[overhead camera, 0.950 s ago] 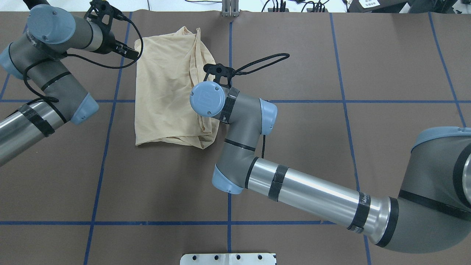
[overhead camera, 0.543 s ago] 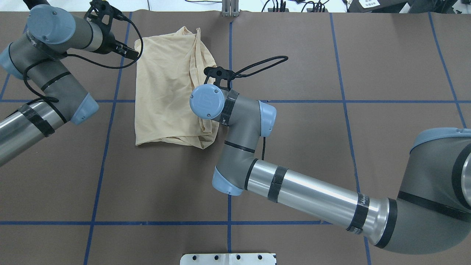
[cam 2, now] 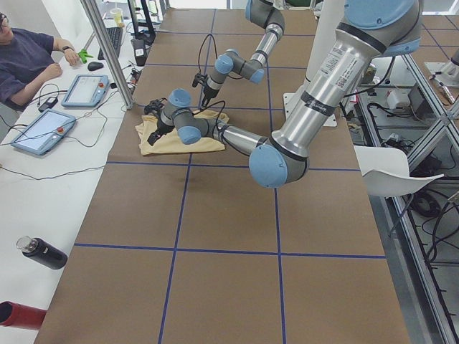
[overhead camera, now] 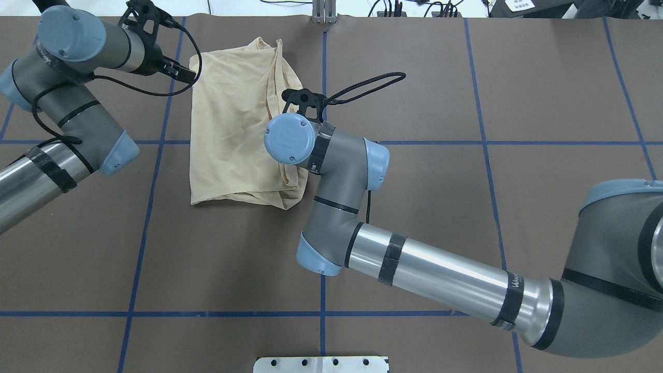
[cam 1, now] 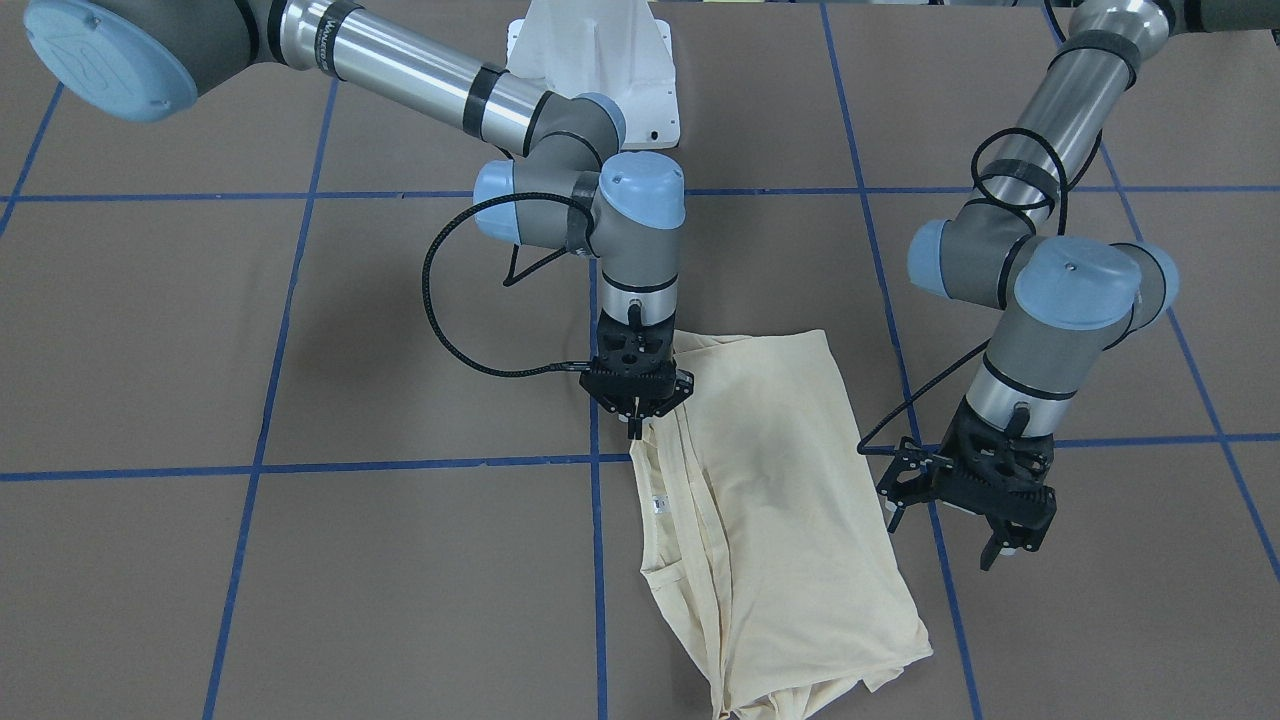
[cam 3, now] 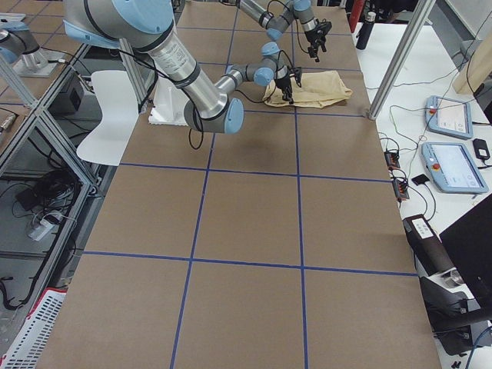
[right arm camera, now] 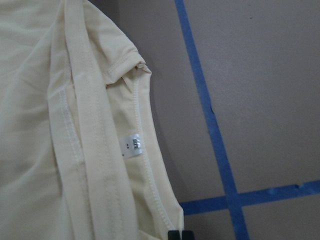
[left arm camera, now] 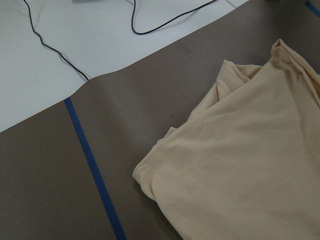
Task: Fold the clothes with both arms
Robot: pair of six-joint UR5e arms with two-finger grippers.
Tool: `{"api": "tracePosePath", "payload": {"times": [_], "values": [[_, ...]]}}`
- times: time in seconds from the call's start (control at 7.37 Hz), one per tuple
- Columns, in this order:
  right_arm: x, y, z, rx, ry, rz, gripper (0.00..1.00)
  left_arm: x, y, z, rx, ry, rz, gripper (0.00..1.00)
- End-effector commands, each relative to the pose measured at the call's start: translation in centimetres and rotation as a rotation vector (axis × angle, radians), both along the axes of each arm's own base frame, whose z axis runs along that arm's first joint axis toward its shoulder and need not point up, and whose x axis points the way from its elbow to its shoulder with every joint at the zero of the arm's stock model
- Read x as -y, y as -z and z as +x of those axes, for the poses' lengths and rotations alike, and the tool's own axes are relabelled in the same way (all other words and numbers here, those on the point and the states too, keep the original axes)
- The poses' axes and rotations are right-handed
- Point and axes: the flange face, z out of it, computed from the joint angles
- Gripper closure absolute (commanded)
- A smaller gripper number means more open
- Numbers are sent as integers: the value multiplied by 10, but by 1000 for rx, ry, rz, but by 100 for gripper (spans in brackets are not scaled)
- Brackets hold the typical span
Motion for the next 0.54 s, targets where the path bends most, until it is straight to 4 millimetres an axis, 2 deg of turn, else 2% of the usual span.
{"api": "tracePosePath", "payload": {"times": [0.0,0.14,0.27,0.41], "values": [[-41,-65,69,34,14,10,100,-1,4,0,-14,9,-7,0],[-81,-91,96,38,40,19,100,-1,4,0,-14,9,-9,0],[-106,-93,109,47,52,35,100,-2,3,1,-13,8,-11,0],[-115,-94,109,47,59,40,100,-2,3,1,-14,7,-11,0]]}}
